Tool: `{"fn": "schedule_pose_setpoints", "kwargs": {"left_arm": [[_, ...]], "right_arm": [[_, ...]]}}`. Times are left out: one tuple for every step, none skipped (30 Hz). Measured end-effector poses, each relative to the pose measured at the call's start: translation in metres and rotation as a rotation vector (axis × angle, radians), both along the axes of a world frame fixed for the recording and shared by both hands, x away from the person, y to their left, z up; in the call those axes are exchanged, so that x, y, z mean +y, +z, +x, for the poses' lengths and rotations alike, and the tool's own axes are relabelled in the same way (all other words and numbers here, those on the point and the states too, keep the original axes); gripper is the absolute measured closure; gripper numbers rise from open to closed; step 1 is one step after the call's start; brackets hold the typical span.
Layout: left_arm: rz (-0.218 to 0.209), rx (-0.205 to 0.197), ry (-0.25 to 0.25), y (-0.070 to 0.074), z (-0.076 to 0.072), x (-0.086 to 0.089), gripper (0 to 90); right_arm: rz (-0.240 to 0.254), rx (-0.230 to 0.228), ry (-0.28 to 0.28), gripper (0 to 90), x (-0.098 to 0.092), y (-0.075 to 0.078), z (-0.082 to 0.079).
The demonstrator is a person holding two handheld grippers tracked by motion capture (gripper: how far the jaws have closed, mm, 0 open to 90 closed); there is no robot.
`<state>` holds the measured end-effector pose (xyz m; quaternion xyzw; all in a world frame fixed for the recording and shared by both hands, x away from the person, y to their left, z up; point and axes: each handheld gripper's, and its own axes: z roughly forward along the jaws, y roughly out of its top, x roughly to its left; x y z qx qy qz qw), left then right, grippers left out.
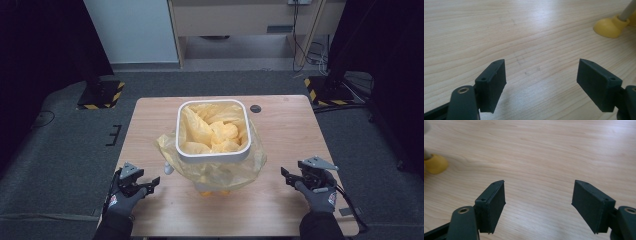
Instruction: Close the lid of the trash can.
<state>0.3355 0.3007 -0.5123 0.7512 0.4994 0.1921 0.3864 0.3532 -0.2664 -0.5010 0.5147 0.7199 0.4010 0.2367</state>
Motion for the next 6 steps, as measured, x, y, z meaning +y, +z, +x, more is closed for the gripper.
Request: {"fn": "schedule_pose_setpoints", "kwargs": {"left_arm": [[-0.001, 0.004, 0.005, -0.0013, 0.0006, 0.0007, 22.5], [0.006, 0.011, 0.009, -0.0024, 0.0011, 0.0017, 22.3], [0.010, 0.019, 0.011, -0.0035, 0.0015, 0.0025, 22.1], [0.012, 0.024, 0.016, -0.0048, 0.0019, 0.0029, 21.9], [0.017, 0.028, 0.016, -0.0056, 0.0023, 0.0035, 21.7], [0.023, 0.037, 0.018, -0.0065, 0.0028, 0.0044, 21.4]], "right_arm": [[-0.001, 0.011, -0.013, 25.6, -0.0022, -0.0014, -0.0003], [0.001, 0.020, -0.024, 25.6, -0.0044, -0.0031, -0.0007], [0.000, 0.029, -0.036, 25.4, -0.0063, -0.0045, -0.0012], [0.000, 0.035, -0.043, 25.4, -0.0080, -0.0058, -0.0016], [0.000, 0.040, -0.051, 25.1, -0.0093, -0.0070, -0.0020], [0.000, 0.044, -0.057, 24.6, -0.0103, -0.0078, -0.0023]]}}
